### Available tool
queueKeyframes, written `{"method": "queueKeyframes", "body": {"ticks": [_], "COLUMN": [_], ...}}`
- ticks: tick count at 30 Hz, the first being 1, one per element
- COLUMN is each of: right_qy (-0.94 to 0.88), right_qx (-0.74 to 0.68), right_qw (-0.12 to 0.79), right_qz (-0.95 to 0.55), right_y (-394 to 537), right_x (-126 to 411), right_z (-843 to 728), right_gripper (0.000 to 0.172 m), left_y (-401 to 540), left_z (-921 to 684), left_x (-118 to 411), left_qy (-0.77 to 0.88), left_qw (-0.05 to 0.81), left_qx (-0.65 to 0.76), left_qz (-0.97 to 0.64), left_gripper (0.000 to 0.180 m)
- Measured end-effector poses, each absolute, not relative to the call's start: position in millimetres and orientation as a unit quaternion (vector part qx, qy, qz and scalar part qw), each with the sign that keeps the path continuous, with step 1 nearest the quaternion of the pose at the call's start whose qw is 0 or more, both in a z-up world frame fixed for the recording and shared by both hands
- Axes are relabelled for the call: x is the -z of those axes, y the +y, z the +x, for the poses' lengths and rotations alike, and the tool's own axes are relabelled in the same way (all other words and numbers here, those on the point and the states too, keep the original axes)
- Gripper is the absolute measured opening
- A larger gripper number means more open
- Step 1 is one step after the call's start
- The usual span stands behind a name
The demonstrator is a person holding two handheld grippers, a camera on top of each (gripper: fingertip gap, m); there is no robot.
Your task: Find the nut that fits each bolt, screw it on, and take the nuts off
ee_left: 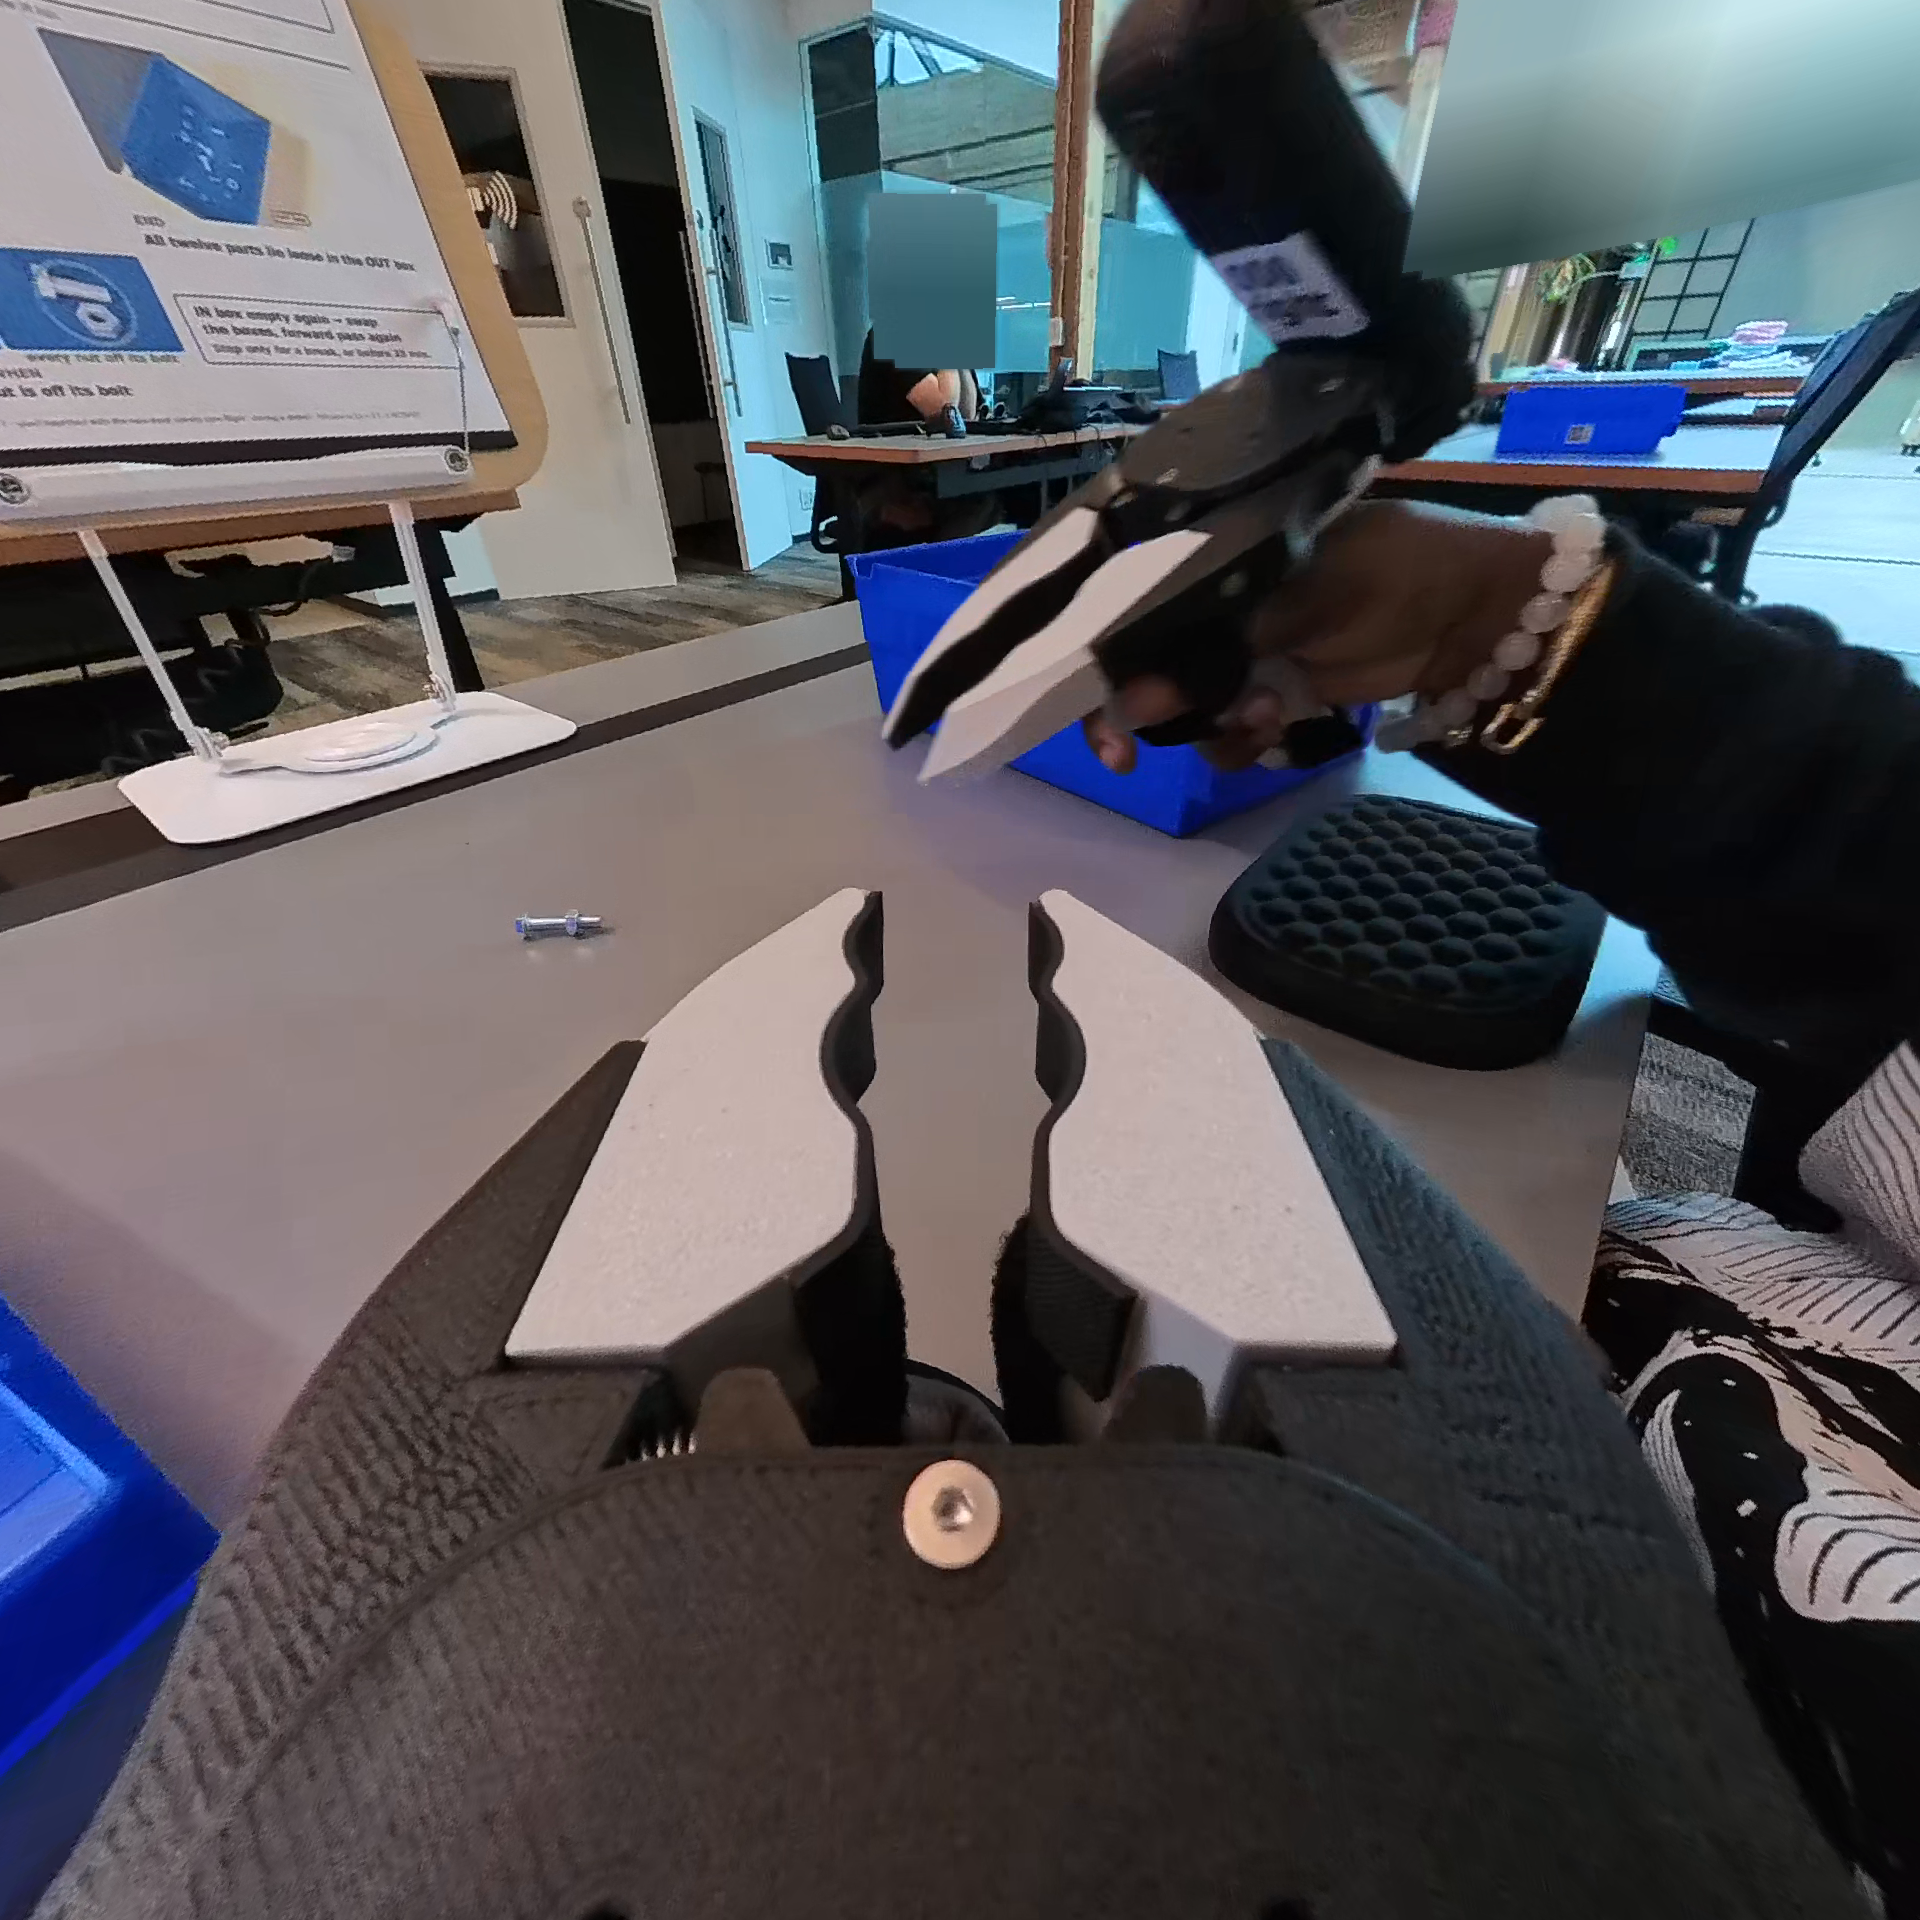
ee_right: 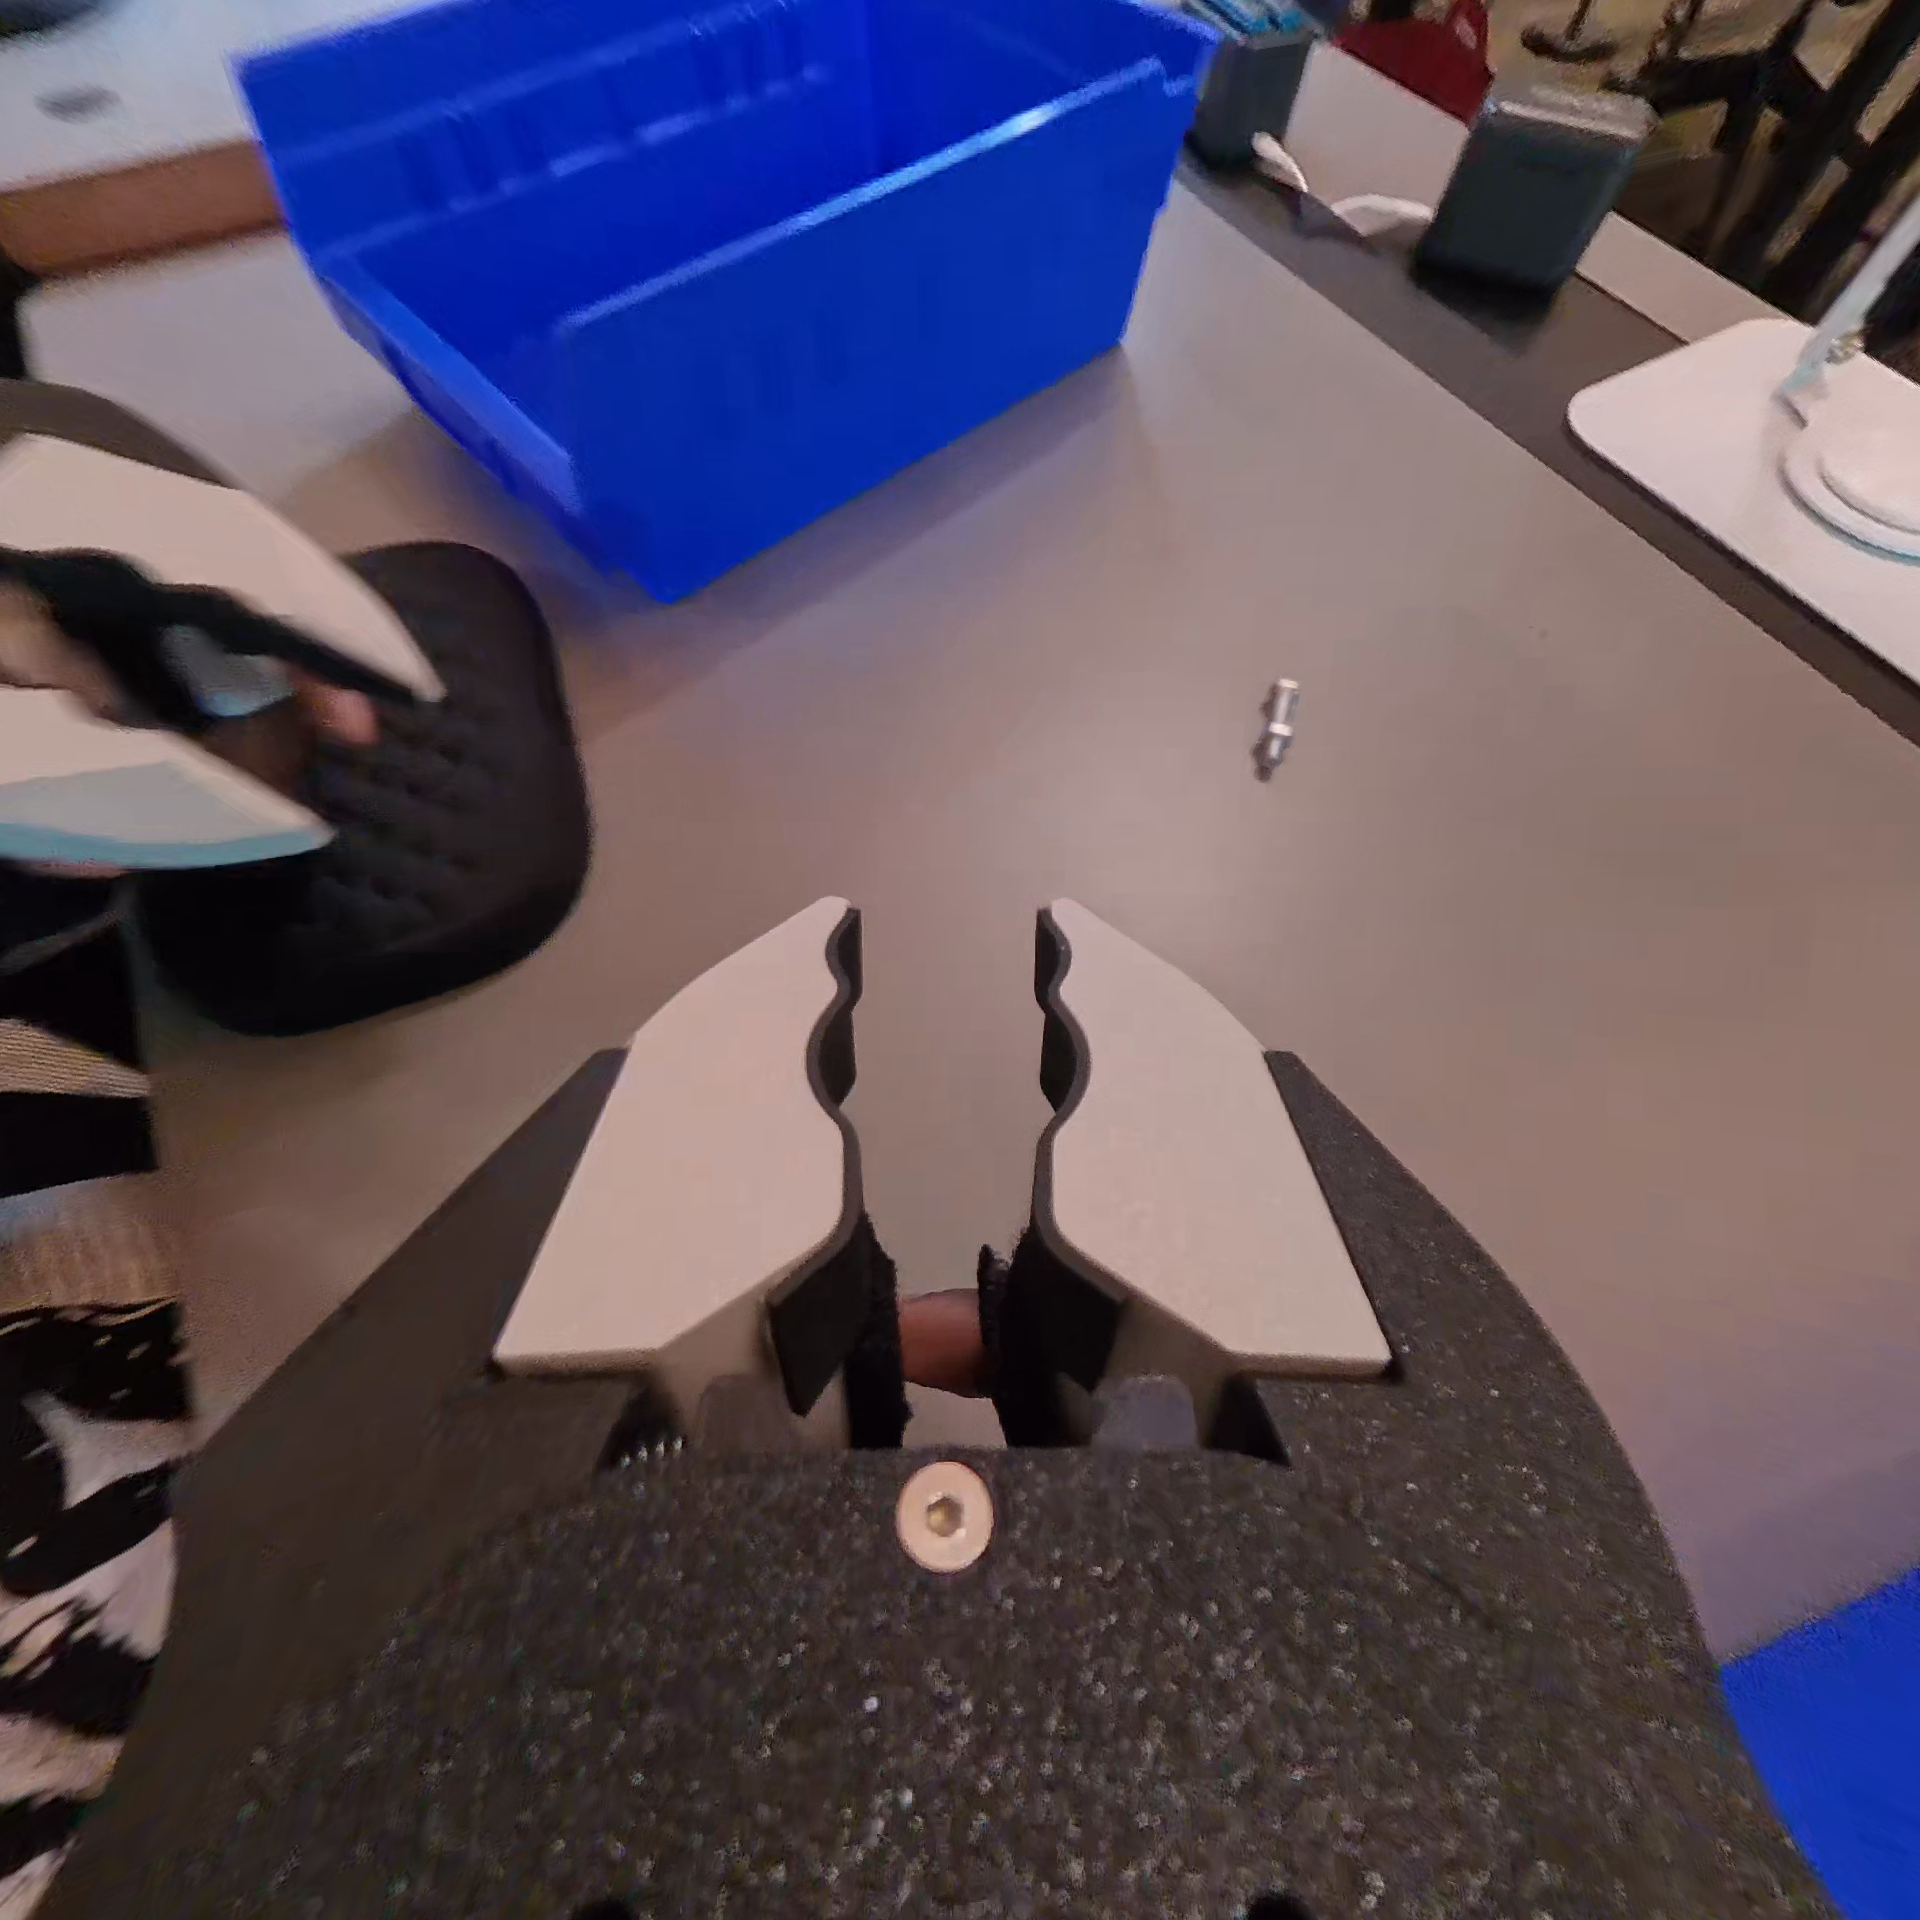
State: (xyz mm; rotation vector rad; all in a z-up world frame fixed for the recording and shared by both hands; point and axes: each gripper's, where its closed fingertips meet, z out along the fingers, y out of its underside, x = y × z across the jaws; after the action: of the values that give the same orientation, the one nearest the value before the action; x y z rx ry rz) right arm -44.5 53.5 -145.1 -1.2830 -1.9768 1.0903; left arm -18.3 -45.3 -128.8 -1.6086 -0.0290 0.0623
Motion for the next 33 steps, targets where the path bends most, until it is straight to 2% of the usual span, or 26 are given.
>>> {"method": "queueKeyframes", "body": {"ticks": [7, 16, 29, 33], "right_qy": [-0.746, -0.723, -0.736, -0.738], "right_qx": [-0.303, -0.325, -0.323, -0.323], "right_qw": [0.286, 0.262, 0.262, 0.262], "right_qz": [-0.52, -0.551, -0.534, -0.531], "right_y": [88, 115, 111, 111], "right_x": [186, 228, 239, 240], "right_z": [-117, -184, -192, -191], "right_gripper": [0.028, 0.02, 0.018, 0.008], "left_y": [-47, -48, -50, -50], "left_z": [-19, -19, -21, -21], "left_x": [128, 128, 126, 126], "left_qy": [-0.014, -0.016, -0.024, -0.024], "left_qw": [0.7, 0.705, 0.712, 0.712], "left_qx": [-0.026, -0.021, -0.006, -0.007], "left_qz": [-0.714, -0.709, -0.701, -0.702], "left_gripper": [0.027, 0.027, 0.027, 0.028]}}
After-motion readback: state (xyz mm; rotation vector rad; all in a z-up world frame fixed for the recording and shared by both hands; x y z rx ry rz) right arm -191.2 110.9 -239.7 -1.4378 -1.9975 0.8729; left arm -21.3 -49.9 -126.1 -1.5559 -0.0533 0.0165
